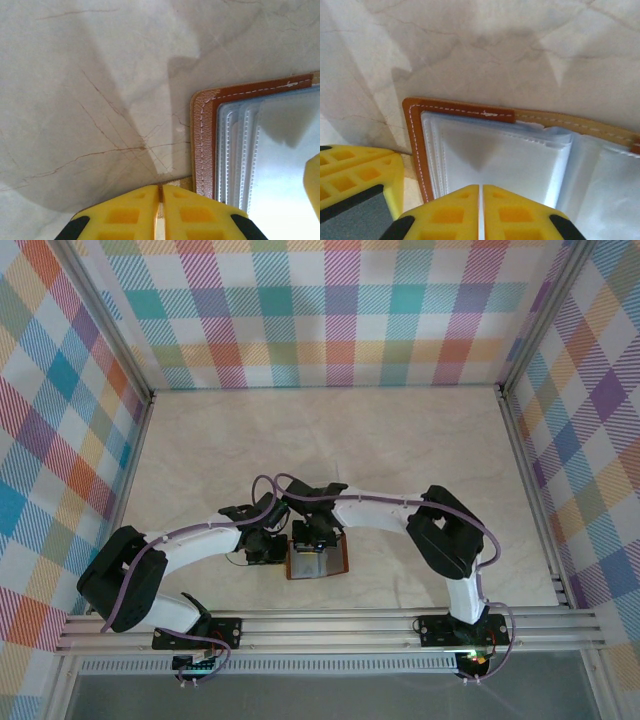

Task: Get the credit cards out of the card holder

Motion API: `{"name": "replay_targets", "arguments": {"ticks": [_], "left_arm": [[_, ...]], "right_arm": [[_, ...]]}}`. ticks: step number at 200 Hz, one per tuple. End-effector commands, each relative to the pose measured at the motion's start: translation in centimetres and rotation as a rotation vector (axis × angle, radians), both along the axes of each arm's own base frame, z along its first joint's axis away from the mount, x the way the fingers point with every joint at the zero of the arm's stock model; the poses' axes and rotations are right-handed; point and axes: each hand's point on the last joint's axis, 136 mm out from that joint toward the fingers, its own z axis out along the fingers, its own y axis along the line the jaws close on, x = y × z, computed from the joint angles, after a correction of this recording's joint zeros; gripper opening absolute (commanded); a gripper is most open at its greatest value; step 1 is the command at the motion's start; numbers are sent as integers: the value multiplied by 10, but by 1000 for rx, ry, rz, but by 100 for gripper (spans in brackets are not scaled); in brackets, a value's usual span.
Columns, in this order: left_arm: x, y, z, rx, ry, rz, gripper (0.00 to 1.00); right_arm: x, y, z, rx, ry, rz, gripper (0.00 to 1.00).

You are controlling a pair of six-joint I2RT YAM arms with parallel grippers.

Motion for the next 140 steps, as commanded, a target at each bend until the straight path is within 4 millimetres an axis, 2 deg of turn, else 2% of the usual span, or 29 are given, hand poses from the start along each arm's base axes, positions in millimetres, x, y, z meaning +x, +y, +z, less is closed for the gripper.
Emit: {"name": "replay_targets", "arguments": {"ticks": [1, 36, 83, 140], "left_arm": [[-25, 18, -13, 70, 90, -8, 12], [-26, 19, -14, 74, 95, -10, 12], [-26, 20, -14, 75, 93, -10, 12], [-27, 22, -16, 83, 95, -8, 12]], "right_arm": [[-20, 22, 10, 114, 32, 8, 9], [-23, 27, 4, 153, 58, -19, 7], [-30, 14, -13, 106, 89, -47, 7], [-28, -21, -18, -57, 50, -73, 23]]}}
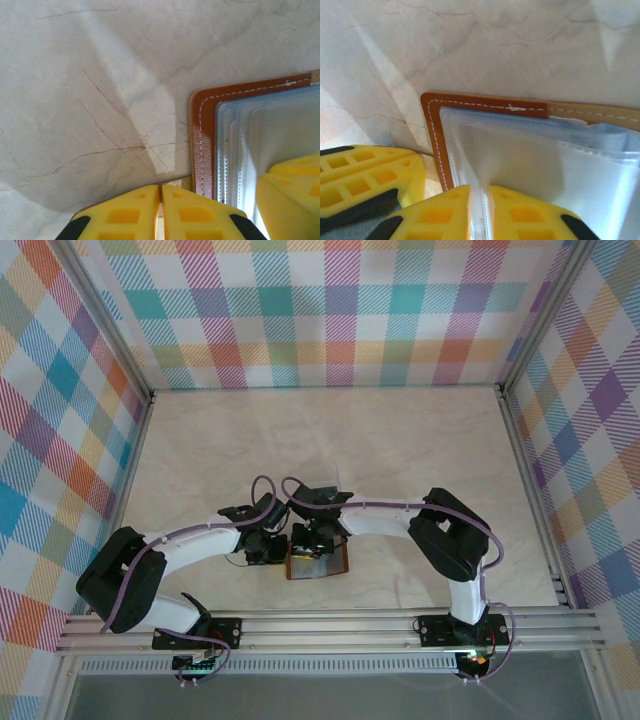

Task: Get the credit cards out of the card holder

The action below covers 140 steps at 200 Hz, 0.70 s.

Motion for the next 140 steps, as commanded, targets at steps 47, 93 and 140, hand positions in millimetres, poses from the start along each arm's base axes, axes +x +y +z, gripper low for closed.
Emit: {"name": "replay_targets", "arguments": {"ticks": [47, 93, 140], "left_arm": [[-25, 18, -17, 84, 106, -10, 13], [-24, 19, -16, 87, 103, -17, 13], [-25, 19, -17, 85, 107, -15, 13]], "right_arm": [[-19, -42, -8, -231, -9, 20, 31], [-17, -49, -4, -291, -28, 27, 41], [-13, -59, 8, -326, -64, 23, 49]]}}
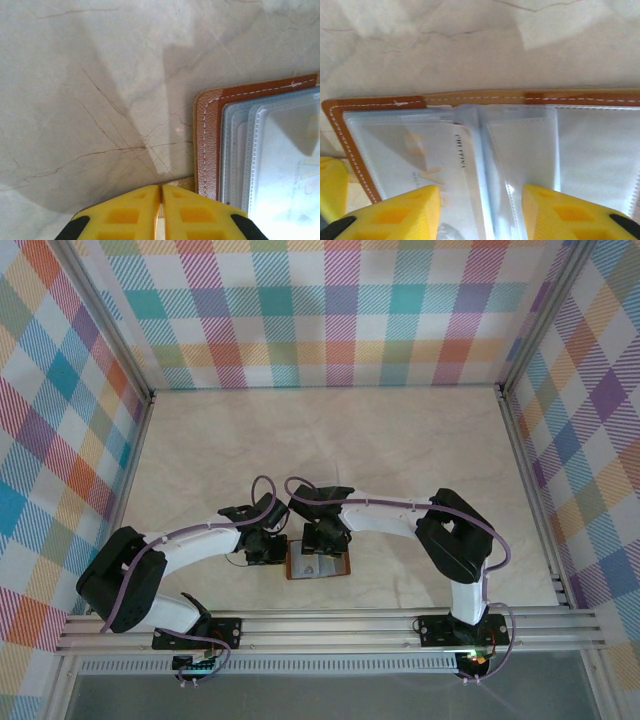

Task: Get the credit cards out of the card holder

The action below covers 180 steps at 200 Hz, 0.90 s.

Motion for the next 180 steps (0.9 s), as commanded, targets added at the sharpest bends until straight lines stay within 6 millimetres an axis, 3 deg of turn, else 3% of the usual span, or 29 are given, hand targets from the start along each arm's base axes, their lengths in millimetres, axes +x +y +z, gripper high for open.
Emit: {"name": "replay_targets", "arguments": {"ticks": [1, 90, 180], "left_arm": [[-25, 19, -17, 84, 104, -14, 13], [-24, 17, -14, 81, 104, -18, 13], [-20, 9, 0, 39, 91, -13, 13]], "right_arm": [[-16, -12, 5, -87, -9, 50, 49], [-11, -45, 21, -174, -70, 36, 49], [-13, -63, -2, -156, -32, 12, 44]]}}
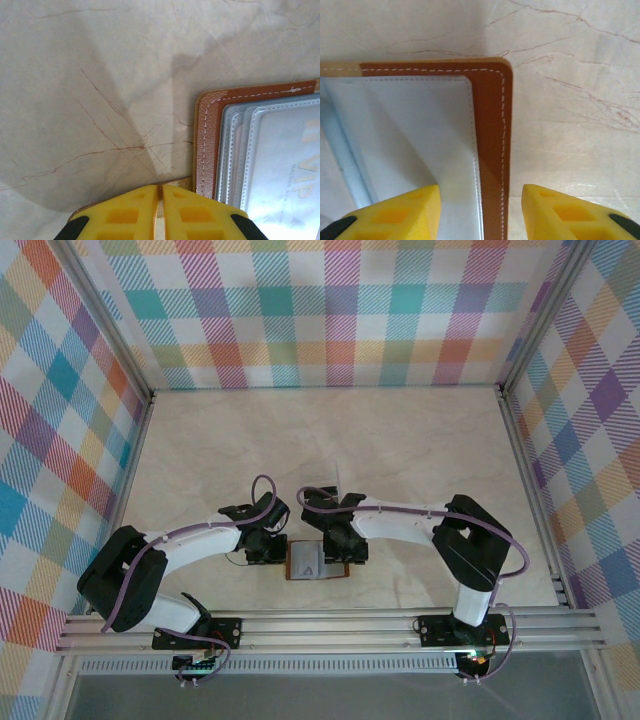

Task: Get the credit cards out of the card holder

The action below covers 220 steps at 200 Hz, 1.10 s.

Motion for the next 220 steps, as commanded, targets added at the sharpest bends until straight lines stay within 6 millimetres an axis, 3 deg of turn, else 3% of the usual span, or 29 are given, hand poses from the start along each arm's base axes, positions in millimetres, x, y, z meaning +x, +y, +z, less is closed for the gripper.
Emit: {"name": "replay_targets", "arguments": {"ticks": [1, 41, 105, 128, 161, 181, 220], "left_arm": [[-20, 10, -1, 41, 82, -13, 13], [-14, 3, 19, -1, 46, -5, 13], [-5, -19, 46, -144, 9, 49, 13], [-5, -22, 46, -161, 12, 50, 10], [-1, -28, 42, -174, 19, 54, 9], [1, -32, 39, -184, 28, 55, 9], [-2, -32, 30, -173, 54, 54, 11]], "right_arm": [[2, 0, 1, 22, -1, 11, 44], [9, -1, 4, 37, -18, 25, 35], [14, 13, 36, 142, -55, 57, 39], [18, 19, 47, 189, -63, 63, 38], [20, 52, 53, 375, -22, 81, 31], [16, 69, 49, 478, 27, 75, 29], [9, 81, 35, 543, 85, 66, 24]]}}
